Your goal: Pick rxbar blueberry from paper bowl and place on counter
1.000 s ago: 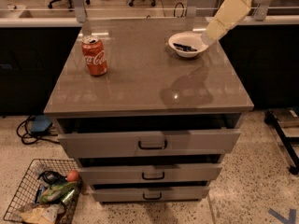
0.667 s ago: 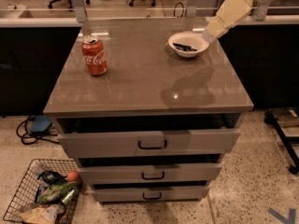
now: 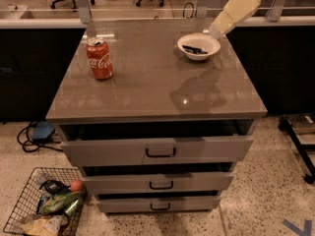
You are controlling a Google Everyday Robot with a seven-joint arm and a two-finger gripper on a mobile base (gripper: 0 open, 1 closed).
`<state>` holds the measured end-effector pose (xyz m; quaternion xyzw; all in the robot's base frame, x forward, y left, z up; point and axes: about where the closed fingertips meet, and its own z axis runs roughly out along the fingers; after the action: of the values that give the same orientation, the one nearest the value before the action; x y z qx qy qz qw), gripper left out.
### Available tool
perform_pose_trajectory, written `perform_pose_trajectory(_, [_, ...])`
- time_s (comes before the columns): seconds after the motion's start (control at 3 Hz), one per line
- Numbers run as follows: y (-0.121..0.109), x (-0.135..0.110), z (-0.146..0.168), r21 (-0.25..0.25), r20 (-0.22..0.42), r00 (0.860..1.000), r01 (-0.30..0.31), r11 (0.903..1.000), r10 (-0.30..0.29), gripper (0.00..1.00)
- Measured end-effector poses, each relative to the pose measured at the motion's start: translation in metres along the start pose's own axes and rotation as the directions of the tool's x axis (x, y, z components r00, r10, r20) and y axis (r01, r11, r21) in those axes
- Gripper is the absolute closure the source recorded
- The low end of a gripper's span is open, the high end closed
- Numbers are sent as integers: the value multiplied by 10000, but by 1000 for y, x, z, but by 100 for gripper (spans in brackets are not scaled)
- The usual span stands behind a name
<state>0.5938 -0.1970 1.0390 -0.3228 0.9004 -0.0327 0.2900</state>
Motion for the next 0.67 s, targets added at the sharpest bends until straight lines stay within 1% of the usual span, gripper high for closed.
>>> perform_pose_trajectory(0.33, [-16,-40,41,-379,130,9972,-730,9966,736,0])
perform_pose_trajectory(0.67, [-17,-71,75,-170,-425,9837,-1753,9844,1745,0])
